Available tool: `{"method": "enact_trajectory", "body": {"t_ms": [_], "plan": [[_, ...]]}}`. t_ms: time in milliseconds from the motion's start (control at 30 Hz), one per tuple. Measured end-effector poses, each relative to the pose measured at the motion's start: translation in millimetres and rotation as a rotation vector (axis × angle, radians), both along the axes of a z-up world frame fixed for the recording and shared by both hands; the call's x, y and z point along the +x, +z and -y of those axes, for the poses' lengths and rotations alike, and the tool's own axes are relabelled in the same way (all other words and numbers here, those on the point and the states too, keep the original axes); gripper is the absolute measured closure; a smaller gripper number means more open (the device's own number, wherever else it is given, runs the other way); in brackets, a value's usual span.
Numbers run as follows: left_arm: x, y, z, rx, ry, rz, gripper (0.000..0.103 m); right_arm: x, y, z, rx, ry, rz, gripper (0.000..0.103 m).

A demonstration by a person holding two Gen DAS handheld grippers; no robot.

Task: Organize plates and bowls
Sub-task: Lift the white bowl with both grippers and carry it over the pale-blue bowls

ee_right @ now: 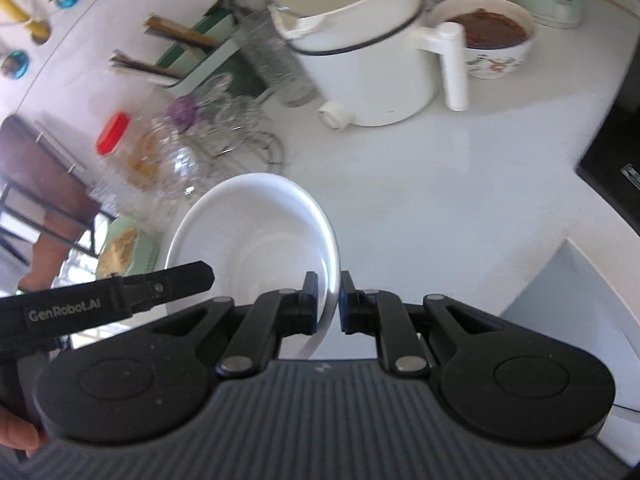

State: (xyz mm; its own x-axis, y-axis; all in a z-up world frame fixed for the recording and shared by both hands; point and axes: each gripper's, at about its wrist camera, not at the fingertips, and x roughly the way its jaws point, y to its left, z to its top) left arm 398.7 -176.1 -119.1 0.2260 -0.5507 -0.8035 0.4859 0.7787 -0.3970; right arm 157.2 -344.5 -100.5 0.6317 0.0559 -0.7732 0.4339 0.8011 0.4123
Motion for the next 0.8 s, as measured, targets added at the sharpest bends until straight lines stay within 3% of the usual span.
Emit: {"method": "enact_trajectory", "body": {"t_ms": [533, 800], "plan": [[-4.6, 18.0, -107.6, -0.042, 0.277, 0.027, 0.087, 53.3, 20.5, -68.3, -0.028, 0.261, 0.039, 0.09], [-10.3, 11.3, -153.6, -0.039, 0.382, 0.007, 0.087, 69.0, 11.5, -106.0, -0.026, 0.366, -0.008, 0.09]]}}
